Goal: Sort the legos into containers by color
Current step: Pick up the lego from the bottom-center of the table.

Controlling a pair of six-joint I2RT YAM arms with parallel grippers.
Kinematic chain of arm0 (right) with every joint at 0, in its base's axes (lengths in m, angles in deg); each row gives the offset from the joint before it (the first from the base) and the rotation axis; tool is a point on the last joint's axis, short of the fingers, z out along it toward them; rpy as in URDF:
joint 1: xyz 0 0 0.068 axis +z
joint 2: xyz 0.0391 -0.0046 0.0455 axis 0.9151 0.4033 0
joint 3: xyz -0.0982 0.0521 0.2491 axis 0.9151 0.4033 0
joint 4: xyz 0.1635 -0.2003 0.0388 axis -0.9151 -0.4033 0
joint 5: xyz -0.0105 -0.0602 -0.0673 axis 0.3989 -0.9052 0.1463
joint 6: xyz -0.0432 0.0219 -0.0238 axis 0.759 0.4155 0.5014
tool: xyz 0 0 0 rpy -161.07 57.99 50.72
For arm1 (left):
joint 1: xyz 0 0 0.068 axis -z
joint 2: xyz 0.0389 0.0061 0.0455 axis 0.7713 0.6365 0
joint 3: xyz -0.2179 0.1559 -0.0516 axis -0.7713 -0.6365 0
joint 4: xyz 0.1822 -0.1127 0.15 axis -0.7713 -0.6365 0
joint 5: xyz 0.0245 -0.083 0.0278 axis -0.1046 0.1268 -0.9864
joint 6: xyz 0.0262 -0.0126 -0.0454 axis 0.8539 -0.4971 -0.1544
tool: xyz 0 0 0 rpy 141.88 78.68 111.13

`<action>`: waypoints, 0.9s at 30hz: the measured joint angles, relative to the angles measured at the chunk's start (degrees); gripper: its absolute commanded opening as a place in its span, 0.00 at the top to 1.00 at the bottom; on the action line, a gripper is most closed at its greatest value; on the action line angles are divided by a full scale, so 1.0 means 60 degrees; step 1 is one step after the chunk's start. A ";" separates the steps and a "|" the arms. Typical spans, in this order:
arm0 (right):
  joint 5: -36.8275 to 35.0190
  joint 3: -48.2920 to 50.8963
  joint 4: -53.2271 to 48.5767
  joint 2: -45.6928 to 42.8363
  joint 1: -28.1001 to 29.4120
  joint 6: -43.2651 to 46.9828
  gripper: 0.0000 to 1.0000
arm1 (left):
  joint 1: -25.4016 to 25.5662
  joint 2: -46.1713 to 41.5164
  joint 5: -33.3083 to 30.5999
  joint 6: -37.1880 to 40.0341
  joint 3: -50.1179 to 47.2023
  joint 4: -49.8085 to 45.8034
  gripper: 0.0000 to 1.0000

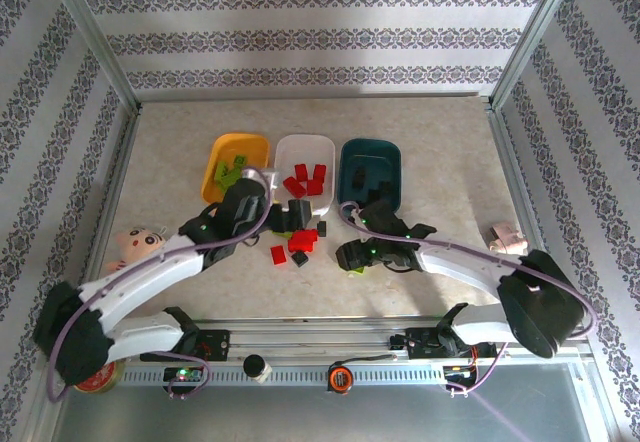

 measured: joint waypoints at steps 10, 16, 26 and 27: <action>-0.0433 -0.0514 -0.0288 0.1082 0.0973 0.0171 0.33 | 0.0000 -0.3177 -0.0663 -0.0382 -0.1923 -0.0510 0.00; -0.0914 -0.0670 -0.0882 0.1122 0.1530 0.0073 0.39 | 0.0000 -0.3643 -0.0907 -0.0412 -0.2295 -0.0572 0.00; -0.2273 -0.1362 -0.1789 0.1934 0.2098 -0.0087 0.63 | 0.0000 -0.3646 -0.1126 -0.0412 -0.2335 -0.0710 0.00; -0.2335 -0.1395 -0.1836 0.1967 0.2098 -0.0102 0.65 | 0.0000 -0.3650 -0.1169 -0.0412 -0.2335 -0.0736 0.00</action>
